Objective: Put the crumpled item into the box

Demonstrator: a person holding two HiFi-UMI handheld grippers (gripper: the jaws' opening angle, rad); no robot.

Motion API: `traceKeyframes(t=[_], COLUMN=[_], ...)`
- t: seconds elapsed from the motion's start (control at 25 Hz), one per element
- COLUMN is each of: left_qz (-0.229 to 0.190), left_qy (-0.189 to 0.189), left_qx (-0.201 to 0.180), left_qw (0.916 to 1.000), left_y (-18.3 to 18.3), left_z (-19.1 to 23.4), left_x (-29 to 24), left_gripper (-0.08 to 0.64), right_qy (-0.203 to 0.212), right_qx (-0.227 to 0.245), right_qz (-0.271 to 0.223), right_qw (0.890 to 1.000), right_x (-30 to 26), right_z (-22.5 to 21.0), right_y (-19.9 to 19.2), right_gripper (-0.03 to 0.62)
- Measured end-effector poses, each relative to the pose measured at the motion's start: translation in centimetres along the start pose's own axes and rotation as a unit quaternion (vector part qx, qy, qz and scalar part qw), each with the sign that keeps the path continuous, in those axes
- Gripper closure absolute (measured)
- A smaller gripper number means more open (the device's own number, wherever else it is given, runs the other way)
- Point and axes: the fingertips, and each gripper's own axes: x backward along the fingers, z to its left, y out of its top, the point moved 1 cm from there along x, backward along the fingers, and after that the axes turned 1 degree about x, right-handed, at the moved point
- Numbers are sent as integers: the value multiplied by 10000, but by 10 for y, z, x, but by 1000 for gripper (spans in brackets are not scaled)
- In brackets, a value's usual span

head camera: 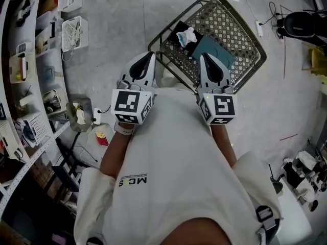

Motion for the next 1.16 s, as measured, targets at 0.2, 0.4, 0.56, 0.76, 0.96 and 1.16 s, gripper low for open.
traceKeyframes(t=[0.2, 0.4, 0.56, 0.76, 0.96, 1.16], left_qz=[5, 81, 95, 94, 141, 144], left_qy=[48, 72, 90, 72, 24, 4], left_qx=[22, 36, 52, 38, 13, 40], left_qw=[10000, 9999, 9999, 9999, 9999, 9999], left_y=[-2, -9, -10, -10, -13, -14], left_z=[-2, -5, -6, -9, -12, -19], left_x=[1, 5, 8, 9, 9, 8], left_gripper=[540, 539, 539, 540, 538, 539], right_qy=[74, 106, 112, 100, 45, 15], right_qx=[11, -4, -60, -110, -138, -154], right_qz=[21, 46, 73, 73, 86, 78], right_qw=[10000, 9999, 9999, 9999, 9999, 9999], right_x=[-1, 0, 3, 6, 9, 13], right_z=[1, 0, -1, -1, -2, -6], right_y=[-6, -13, -16, -18, -22, -24], right_gripper=[561, 561, 561, 561, 562, 563])
